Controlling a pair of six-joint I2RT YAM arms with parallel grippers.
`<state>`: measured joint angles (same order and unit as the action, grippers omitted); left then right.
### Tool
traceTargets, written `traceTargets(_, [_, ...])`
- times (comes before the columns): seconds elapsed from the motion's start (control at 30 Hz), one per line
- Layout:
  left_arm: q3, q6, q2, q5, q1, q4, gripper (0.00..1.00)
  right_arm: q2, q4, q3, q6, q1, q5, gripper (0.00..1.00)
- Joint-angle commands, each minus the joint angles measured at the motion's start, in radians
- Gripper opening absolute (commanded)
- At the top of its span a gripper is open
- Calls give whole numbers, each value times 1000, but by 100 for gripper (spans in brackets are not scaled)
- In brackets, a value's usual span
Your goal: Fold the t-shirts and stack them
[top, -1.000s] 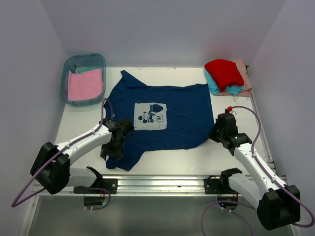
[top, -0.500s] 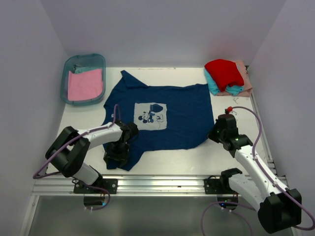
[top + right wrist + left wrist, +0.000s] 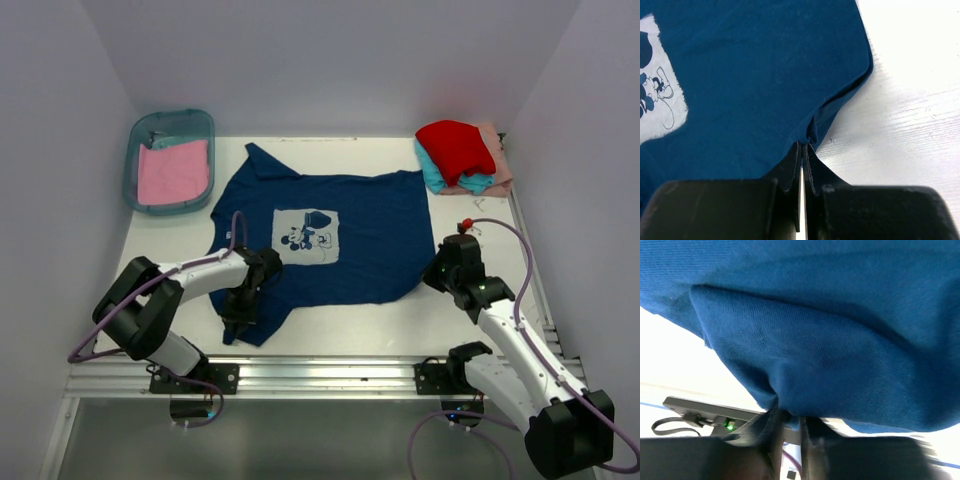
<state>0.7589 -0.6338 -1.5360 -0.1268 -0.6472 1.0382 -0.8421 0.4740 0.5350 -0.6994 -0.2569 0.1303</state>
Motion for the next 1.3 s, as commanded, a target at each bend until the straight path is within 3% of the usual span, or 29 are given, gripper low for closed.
traceTargets(0.0, [-4, 13, 48, 1, 6, -29, 6, 26, -9, -3, -6, -4, -9, 0])
traceTargets(0.03, [-1, 13, 56, 1, 6, -27, 0, 29, -8, -4, -5, -4, -8, 0])
traceTargets(0.17, [71, -32, 123, -14, -9, 46, 0, 47, 12, -3, 0, -2, 15, 0])
traceTargets(0.4, [333, -101, 296, -69, -43, 180, 0, 66, 41, 17, -9, -4, 55, 0])
traceTargets(0.53, [352, -92, 332, -131, -43, 175, 0, 34, 35, 34, -3, -4, 84, 0])
traceTargets(0.77, [267, -55, 292, -279, -28, 22, 0, -54, -26, 49, 3, -4, 158, 0])
traceTargets(0.97, [192, 66, 211, -258, 90, -190, 0, -144, -70, 91, 20, -2, 210, 0])
traceTargets(1.27, [261, 129, 136, -320, 170, -285, 0, -247, -123, 135, 47, -1, 275, 0])
